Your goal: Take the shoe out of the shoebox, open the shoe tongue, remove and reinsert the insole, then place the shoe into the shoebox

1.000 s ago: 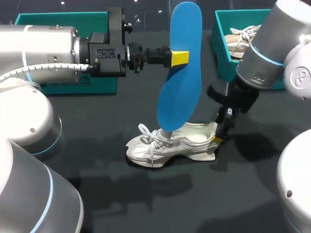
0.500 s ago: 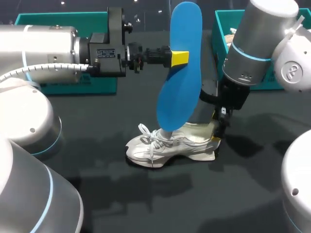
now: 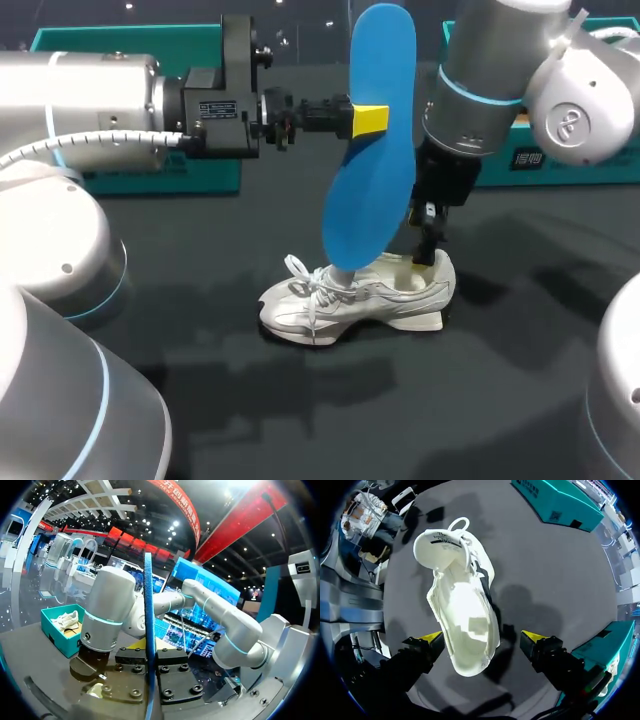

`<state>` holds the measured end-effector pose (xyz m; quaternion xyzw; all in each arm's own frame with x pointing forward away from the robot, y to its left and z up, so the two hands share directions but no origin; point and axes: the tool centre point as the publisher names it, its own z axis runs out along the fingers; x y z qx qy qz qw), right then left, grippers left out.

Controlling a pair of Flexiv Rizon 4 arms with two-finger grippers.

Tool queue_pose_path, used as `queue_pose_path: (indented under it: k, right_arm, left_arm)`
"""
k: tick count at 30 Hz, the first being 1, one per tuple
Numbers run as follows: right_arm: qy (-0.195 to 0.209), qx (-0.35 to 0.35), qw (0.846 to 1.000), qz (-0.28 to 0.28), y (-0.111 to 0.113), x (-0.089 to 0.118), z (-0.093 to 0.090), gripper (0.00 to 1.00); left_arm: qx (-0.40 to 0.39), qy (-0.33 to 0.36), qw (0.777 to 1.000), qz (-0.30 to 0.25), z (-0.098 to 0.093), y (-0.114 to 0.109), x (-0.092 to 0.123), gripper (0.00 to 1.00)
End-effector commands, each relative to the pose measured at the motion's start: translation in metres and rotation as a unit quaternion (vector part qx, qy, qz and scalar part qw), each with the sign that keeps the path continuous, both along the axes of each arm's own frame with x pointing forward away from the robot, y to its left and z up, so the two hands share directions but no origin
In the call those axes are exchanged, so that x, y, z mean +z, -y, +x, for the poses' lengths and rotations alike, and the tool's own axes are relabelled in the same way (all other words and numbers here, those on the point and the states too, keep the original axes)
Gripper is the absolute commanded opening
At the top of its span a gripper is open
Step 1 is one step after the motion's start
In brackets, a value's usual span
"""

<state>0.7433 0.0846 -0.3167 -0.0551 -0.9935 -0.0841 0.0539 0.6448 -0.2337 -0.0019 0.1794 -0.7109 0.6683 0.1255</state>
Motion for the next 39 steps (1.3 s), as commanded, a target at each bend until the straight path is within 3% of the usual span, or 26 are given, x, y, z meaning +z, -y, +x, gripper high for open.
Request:
queue_pose_path:
  k: [1,19,22,25,27,39]
  right_arm:
    - [-0.001,0.008,1.0,-0.016,-0.017,-0.017,0.011,1.0]
    - [-0.019,0.03,0.999,-0.024,-0.03,-0.057,0.023,0.98]
    - [-0.025,0.033,0.999,-0.025,-0.032,-0.06,0.023,0.74]
    - [-0.028,0.034,0.999,-0.027,-0.033,-0.062,0.022,0.38]
    - [-0.029,0.035,0.999,-0.028,-0.034,-0.063,0.021,0.03]
    - [-0.032,0.032,0.998,-0.04,-0.036,-0.052,0.01,0.0]
  left_arm:
    - [0.0,0.0,1.0,-0.001,-0.001,-0.001,-0.001,0.0]
    - [0.0,0.0,1.0,-0.001,-0.001,-0.001,-0.001,0.0]
    - [0.0,0.0,1.0,-0.001,-0.001,-0.001,-0.001,0.0]
    - [0.0,0.0,1.0,-0.001,-0.001,-0.001,-0.001,0.0]
    - [0.0,0.0,1.0,-0.001,-0.001,-0.001,-0.001,0.0]
    - [0.0,0.0,1.0,-0.001,-0.001,-0.001,-0.001,0.0]
